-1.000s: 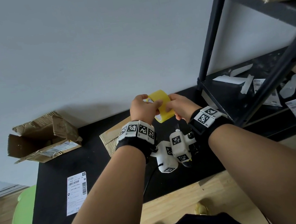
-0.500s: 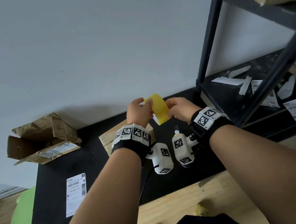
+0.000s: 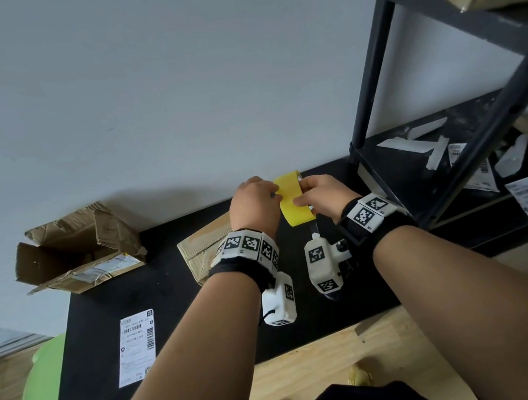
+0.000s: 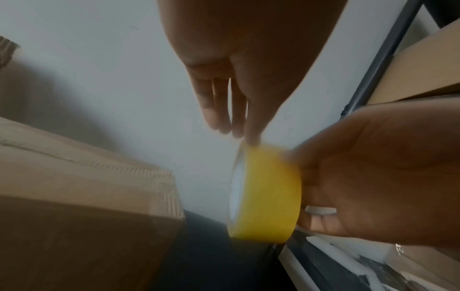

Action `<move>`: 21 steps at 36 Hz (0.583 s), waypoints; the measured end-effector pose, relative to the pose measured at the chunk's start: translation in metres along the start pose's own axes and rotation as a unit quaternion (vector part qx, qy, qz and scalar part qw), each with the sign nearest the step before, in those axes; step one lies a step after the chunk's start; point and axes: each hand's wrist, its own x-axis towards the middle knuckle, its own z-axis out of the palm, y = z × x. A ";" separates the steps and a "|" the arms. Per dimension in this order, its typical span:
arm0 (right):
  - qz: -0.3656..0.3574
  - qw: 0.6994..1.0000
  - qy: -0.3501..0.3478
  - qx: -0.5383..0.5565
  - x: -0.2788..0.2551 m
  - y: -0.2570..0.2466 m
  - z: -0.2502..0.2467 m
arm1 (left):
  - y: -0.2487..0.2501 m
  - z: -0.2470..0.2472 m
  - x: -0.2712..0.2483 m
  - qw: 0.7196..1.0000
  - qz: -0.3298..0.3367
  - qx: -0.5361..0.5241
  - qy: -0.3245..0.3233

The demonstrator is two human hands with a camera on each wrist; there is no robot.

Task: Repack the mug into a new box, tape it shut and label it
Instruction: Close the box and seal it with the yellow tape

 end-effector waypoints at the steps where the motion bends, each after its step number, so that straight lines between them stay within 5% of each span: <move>1: -0.001 1.000 -0.001 -0.001 -0.001 -0.001 0.000 | 0.000 0.000 0.000 1.000 0.003 0.008 0.002; 12: -0.006 1.000 -0.008 -0.011 -0.001 0.003 0.001 | 0.002 0.003 0.001 0.997 0.027 0.069 0.008; 21: -0.018 0.996 -0.005 -0.088 -0.009 -0.003 -0.002 | 0.002 0.008 0.003 0.991 0.037 0.107 -0.069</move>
